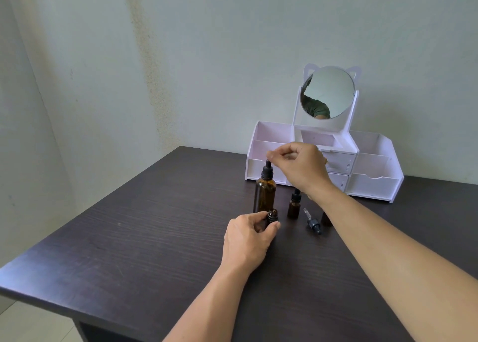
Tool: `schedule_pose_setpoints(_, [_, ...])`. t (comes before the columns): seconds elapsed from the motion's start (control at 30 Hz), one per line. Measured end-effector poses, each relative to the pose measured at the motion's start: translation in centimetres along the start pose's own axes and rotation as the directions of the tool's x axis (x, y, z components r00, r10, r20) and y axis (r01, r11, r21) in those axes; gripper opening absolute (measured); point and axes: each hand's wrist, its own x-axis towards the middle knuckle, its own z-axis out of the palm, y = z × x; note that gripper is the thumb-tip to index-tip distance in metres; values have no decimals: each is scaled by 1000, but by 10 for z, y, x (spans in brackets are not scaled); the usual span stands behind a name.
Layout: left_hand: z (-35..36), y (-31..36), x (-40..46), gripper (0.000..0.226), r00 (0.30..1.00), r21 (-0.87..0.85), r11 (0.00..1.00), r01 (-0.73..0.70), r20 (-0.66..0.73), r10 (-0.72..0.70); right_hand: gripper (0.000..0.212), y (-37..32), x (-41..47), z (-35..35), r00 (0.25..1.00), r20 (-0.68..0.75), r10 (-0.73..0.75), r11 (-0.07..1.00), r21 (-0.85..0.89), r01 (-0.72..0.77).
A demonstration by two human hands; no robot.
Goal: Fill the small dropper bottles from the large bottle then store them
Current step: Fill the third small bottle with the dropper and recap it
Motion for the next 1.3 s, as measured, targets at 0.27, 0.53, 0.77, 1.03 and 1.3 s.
schedule_pose_setpoints(0.27, [2,-2,2,39,1000,-15,1000,-8,-25,8,13,50,-64,-41,1000,-6,20,927,-375,-21])
schedule_pose_setpoints(0.53, [1,-2,1,35,1000,20,1000,-5,19,5,32,82,-83,-39,993,4,119,783,-616,-91])
schedule_pose_setpoints(0.77, [-9,-1,7,36,1000,34,999,-3,9,3,23,80,-77,-35,994,-44,98,810,-577,-105])
schedule_pose_setpoints(1.03, [0,-7,-7,42,998,84,996,35,42,-39,16,73,-101,-41,948,-218,-233,955,-234,181])
schedule_pose_setpoints(1.3, [2,-2,3,50,996,114,993,19,86,-29,26,54,-95,-31,964,-54,-261,965,-56,258])
